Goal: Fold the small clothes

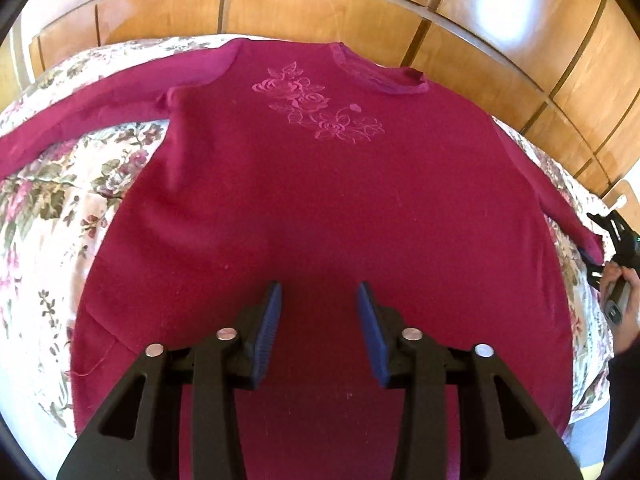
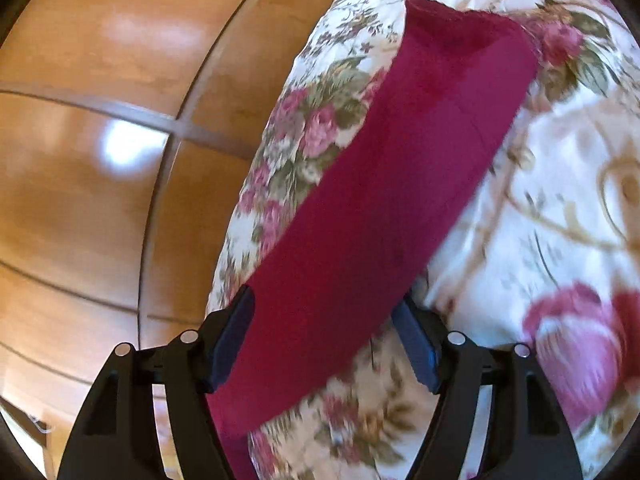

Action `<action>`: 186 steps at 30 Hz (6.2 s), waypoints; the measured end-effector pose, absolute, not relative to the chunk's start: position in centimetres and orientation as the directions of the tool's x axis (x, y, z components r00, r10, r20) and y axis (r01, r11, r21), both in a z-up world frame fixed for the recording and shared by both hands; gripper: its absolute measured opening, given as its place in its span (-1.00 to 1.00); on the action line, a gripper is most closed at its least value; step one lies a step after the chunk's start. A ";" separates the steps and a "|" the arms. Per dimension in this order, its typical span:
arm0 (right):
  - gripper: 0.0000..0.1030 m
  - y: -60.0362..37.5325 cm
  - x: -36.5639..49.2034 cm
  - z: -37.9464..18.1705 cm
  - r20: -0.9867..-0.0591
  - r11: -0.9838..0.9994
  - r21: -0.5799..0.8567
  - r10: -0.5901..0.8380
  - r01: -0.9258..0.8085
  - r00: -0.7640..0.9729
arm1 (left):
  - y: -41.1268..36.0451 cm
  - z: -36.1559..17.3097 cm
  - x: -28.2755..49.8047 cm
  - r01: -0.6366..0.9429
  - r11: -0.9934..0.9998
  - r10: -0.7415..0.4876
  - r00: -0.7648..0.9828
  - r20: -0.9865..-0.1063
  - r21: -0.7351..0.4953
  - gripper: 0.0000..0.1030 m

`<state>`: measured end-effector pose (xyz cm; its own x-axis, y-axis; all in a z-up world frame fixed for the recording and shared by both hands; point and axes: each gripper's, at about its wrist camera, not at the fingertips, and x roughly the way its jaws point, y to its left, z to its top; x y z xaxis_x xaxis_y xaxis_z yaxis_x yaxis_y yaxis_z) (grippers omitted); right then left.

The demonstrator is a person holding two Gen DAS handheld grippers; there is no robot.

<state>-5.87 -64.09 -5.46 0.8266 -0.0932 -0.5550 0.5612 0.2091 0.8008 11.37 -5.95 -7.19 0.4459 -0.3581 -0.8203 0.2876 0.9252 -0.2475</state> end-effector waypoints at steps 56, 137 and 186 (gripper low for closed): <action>0.25 -42.9 3.8 -1.2 -0.768 0.881 0.307 0.006 0.360 0.640 | -8.3 -7.5 27.7 0.203 0.810 -0.584 0.348 -0.733 -0.550 -0.15; 0.75 -33.0 14.7 -4.8 -0.744 0.974 -0.065 -0.191 0.216 0.640 | 19.7 0.6 24.3 -0.109 0.860 -0.241 0.774 -0.585 -0.499 -0.83; -0.85 -24.4 17.7 9.4 -0.605 0.938 0.328 0.297 -0.108 0.739 | 2.1 -9.9 14.2 0.187 0.948 -0.315 0.656 -0.686 -0.256 0.06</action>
